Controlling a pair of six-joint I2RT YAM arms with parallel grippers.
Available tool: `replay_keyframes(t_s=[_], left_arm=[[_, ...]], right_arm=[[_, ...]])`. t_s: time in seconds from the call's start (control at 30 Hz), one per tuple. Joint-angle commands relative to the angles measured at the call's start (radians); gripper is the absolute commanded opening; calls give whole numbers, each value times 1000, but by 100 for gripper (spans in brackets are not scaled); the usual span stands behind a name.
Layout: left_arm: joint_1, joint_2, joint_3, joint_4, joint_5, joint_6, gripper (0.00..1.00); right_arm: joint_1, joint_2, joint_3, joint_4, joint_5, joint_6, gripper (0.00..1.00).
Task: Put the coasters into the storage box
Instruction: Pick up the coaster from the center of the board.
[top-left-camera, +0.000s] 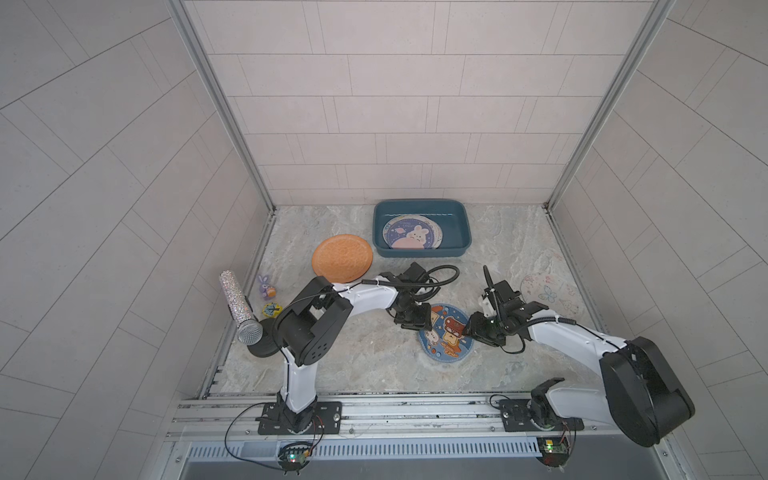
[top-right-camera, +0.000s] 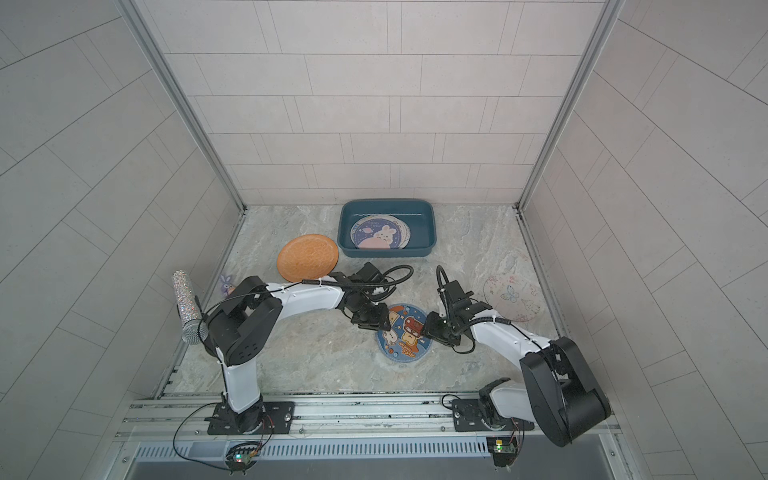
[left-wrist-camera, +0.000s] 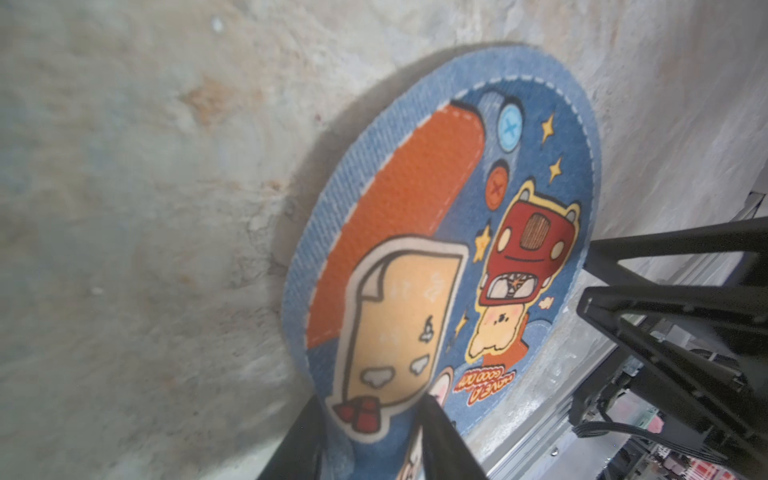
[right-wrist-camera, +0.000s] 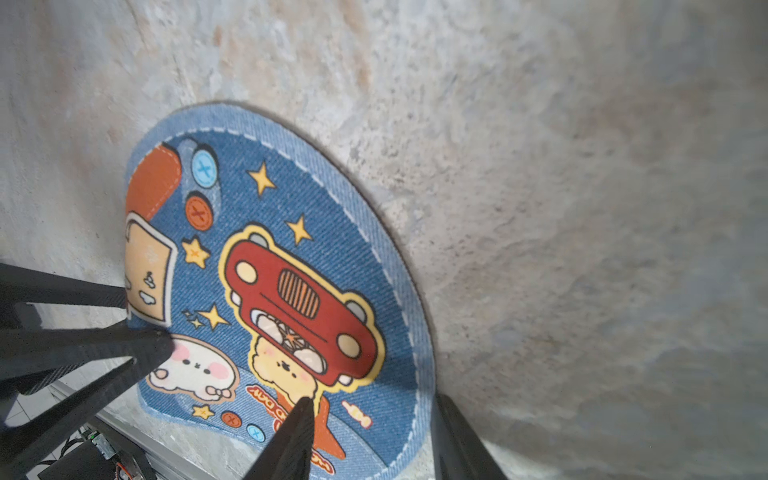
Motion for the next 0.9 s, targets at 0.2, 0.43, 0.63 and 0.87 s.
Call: replay_keyframes(t_s=[0.2, 0.43, 0.63, 0.87], left_arm=[[-11, -7, 5, -48, -40, 4, 7], [17, -74, 77, -92, -50, -1, 0], [80, -133, 225, -202, -75, 67, 0], [136, -84, 494, -325, -95, 167, 0]], right_arm=[[13, 38, -73, -68, 32, 22, 49], [8, -8, -70, -70, 26, 26, 58], [-9, -65, -42, -92, 7, 20, 73], [-20, -72, 9, -123, -21, -6, 83]])
